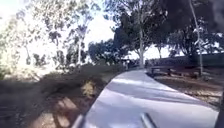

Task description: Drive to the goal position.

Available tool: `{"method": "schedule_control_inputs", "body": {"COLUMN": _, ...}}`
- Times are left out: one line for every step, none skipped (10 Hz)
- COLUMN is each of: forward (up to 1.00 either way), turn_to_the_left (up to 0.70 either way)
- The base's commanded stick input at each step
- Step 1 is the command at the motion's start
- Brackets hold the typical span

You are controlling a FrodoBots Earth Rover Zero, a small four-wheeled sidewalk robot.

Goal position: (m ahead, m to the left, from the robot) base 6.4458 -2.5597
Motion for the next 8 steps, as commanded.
{"method": "schedule_control_inputs", "body": {"forward": 0.98, "turn_to_the_left": 0.0}}
{"method": "schedule_control_inputs", "body": {"forward": 0.98, "turn_to_the_left": 0.0}}
{"method": "schedule_control_inputs", "body": {"forward": 0.98, "turn_to_the_left": 0.0}}
{"method": "schedule_control_inputs", "body": {"forward": 0.98, "turn_to_the_left": 0.0}}
{"method": "schedule_control_inputs", "body": {"forward": 0.98, "turn_to_the_left": 0.0}}
{"method": "schedule_control_inputs", "body": {"forward": 0.98, "turn_to_the_left": 0.0}}
{"method": "schedule_control_inputs", "body": {"forward": 0.98, "turn_to_the_left": -0.3}}
{"method": "schedule_control_inputs", "body": {"forward": 0.98, "turn_to_the_left": -0.39}}
